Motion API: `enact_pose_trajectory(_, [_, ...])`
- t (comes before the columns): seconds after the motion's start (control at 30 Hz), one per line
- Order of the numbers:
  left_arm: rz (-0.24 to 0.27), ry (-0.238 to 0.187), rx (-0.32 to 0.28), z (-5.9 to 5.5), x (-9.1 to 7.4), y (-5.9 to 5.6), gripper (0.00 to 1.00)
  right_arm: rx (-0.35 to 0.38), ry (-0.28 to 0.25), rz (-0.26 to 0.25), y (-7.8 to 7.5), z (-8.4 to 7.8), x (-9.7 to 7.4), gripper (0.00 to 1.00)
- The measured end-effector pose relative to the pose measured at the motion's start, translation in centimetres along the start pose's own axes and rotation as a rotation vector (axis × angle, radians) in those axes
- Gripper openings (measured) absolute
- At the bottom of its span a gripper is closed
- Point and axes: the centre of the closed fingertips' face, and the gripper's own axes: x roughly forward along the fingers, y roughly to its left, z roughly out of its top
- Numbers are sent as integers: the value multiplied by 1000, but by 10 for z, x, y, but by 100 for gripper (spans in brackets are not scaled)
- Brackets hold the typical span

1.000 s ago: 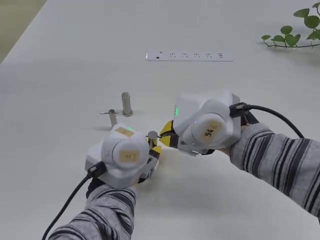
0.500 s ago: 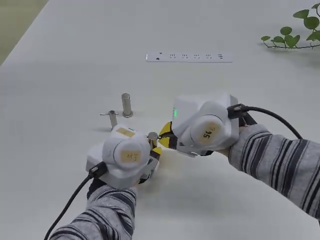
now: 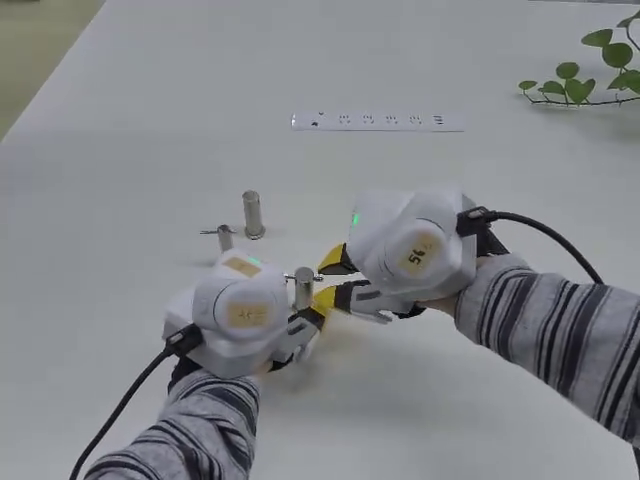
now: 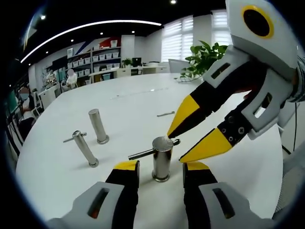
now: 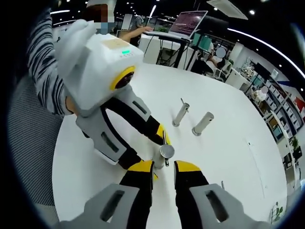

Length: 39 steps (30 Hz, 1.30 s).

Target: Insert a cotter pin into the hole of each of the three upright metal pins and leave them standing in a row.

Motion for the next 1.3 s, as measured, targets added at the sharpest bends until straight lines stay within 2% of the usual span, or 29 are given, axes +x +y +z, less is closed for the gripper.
enact_pose_trajectory(0.2, [-42,-1,-2,-2,-8,-4,43,86,-30,31,-1,8,1,15])
enact_pose_trajectory(0.47, [-89,-18,-14,0,-21,-10,53,202,-31,90,1,10,13,16])
enact_pose_trajectory(0.63, [-107,-24,-20,3,-28,-12,59,230,-17,98,2,6,20,14])
enact_pose_trajectory(0.87, [-134,-32,20,6,-37,-15,67,261,-14,115,-1,5,21,9])
enact_pose_trajectory(1.03, [-146,-33,32,5,-42,-16,71,249,-12,129,0,5,19,8])
enact_pose_trajectory(1.3, [-124,-38,20,5,-55,-5,73,239,-4,151,-2,8,16,8])
